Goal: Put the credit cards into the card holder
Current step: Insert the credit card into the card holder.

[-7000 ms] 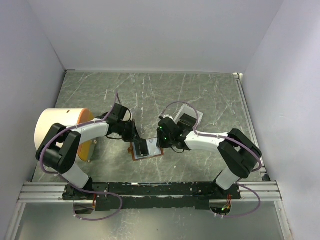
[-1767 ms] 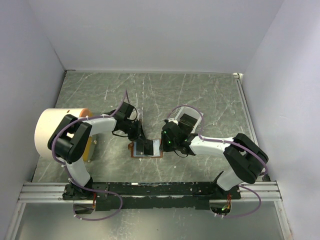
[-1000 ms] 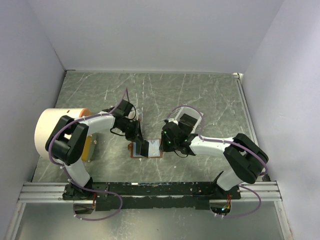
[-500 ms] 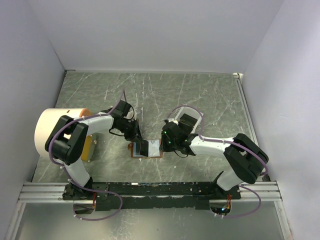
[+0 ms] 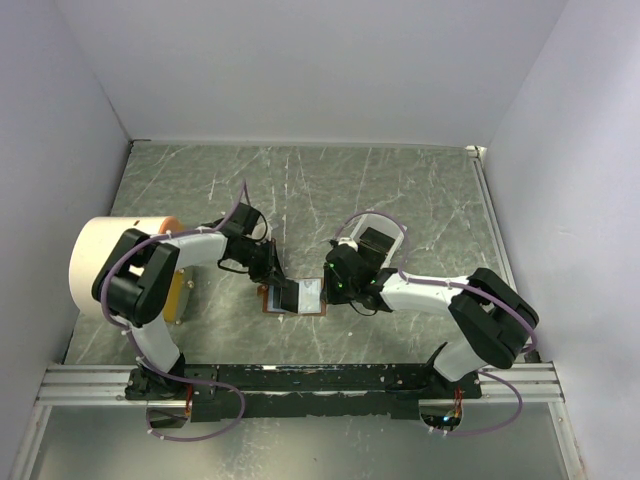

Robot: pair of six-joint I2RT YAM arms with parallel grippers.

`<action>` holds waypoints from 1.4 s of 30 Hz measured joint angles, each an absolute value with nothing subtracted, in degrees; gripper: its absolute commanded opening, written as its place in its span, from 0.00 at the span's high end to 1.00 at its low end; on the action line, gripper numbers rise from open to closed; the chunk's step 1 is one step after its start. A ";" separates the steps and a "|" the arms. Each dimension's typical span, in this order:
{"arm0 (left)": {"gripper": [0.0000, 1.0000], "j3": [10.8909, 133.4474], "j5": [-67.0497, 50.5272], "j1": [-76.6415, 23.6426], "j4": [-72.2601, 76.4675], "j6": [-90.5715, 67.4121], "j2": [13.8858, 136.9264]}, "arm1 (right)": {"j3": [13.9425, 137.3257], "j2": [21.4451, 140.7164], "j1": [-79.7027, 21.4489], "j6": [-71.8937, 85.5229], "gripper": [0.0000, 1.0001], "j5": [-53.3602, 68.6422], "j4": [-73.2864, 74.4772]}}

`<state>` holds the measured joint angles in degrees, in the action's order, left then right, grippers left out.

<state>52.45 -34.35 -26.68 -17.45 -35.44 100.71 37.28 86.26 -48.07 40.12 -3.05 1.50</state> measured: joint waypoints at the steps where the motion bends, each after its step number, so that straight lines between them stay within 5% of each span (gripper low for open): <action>1: 0.93 52.45 -34.44 -26.68 -17.26 -35.44 100.79 | 37.21 86.21 -48.07 40.12 0.83 -3.07 1.50; 42: 0.93 56.51 -37.45 -27.38 -20.16 -33.21 100.47 | 37.15 85.25 -48.14 42.70 0.80 -1.19 1.13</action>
<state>56.51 -37.45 -27.38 -20.16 -33.21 100.47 37.15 85.25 -48.14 42.70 -1.19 1.13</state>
